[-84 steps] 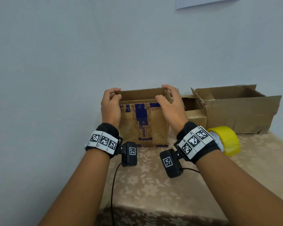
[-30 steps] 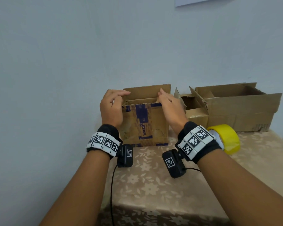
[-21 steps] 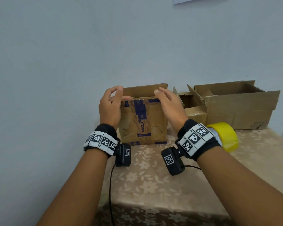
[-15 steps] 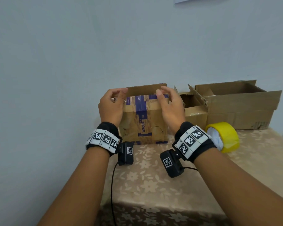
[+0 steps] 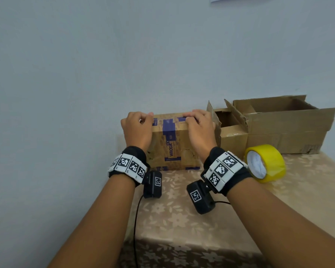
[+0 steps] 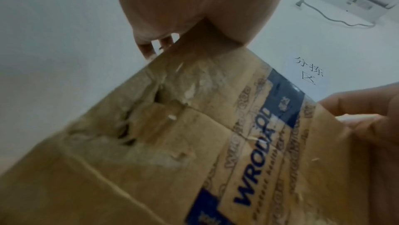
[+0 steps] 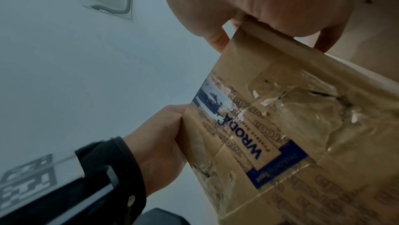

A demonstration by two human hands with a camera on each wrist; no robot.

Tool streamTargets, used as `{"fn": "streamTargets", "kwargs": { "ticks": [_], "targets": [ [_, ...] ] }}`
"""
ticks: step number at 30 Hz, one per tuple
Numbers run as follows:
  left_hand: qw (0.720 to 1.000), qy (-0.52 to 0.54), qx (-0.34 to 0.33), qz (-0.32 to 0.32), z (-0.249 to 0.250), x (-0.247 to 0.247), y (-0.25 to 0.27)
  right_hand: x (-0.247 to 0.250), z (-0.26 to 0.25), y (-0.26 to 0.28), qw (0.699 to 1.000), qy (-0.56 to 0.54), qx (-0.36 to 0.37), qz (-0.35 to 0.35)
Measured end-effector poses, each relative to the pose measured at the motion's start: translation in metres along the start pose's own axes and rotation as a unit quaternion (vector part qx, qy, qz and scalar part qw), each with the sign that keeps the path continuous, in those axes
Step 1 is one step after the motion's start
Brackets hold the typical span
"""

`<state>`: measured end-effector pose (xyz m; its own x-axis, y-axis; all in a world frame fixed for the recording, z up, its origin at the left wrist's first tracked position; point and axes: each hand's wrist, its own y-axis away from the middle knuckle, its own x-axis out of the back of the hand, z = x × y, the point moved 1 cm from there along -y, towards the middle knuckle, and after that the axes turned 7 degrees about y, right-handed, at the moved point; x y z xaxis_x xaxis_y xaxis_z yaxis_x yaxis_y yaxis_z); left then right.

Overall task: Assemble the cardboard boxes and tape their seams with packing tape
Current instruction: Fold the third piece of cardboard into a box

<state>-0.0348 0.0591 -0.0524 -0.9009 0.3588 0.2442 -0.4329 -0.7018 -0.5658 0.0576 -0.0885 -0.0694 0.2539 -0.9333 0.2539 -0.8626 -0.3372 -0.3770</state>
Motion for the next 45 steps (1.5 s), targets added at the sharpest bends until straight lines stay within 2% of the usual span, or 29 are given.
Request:
{"fn": "streamTargets", "kwargs": {
  "ticks": [3,6,8,14,21,23,26,30,33,36,39,42,43,45],
  "targets": [
    [0.995,0.075,0.054,-0.025,-0.006,-0.003,-0.005,-0.001,0.001,0.000,1.000,0.016,0.007,0.008],
    [0.976,0.136,0.151,-0.078,-0.005,-0.002,-0.007,-0.005,0.004,-0.003,1.000,-0.008,-0.001,-0.003],
    [0.962,0.181,0.185,-0.089,-0.004,0.000,-0.009,-0.005,0.004,-0.003,0.999,-0.035,-0.004,-0.006],
    [0.954,0.212,0.199,-0.070,-0.007,0.001,-0.011,0.004,0.009,-0.014,0.999,0.003,0.032,0.028],
    [0.940,0.205,0.254,-0.094,-0.003,-0.002,-0.010,0.003,0.005,-0.008,0.999,-0.029,-0.026,0.000],
    [0.941,0.210,0.248,-0.096,-0.003,-0.001,-0.011,0.005,0.001,-0.006,0.998,-0.045,-0.039,-0.028],
    [0.953,0.226,0.195,-0.052,-0.003,0.004,-0.011,0.010,-0.007,-0.006,0.995,-0.073,-0.039,-0.049],
    [0.970,0.211,0.122,0.020,-0.011,0.004,-0.006,0.006,-0.013,-0.007,0.974,-0.183,-0.113,-0.069],
    [0.965,0.229,0.127,0.031,-0.013,0.003,0.003,0.005,-0.015,-0.002,0.981,-0.142,-0.109,-0.075],
    [0.961,0.235,0.138,0.056,-0.019,-0.002,0.008,0.007,-0.012,0.002,0.988,-0.114,-0.073,-0.067],
    [0.941,0.259,0.214,0.048,-0.026,-0.008,0.009,0.007,-0.008,0.002,0.990,-0.120,-0.053,-0.048],
    [0.895,0.266,0.355,-0.045,-0.022,-0.009,0.012,0.006,0.000,0.006,0.993,-0.096,-0.044,-0.042],
    [0.879,0.268,0.387,-0.076,-0.018,-0.007,0.013,0.006,0.004,0.007,0.994,-0.092,-0.042,-0.037],
    [0.860,0.279,0.408,-0.126,-0.016,-0.007,0.012,0.006,0.006,0.010,0.994,-0.100,-0.042,-0.025]
  ]
}}
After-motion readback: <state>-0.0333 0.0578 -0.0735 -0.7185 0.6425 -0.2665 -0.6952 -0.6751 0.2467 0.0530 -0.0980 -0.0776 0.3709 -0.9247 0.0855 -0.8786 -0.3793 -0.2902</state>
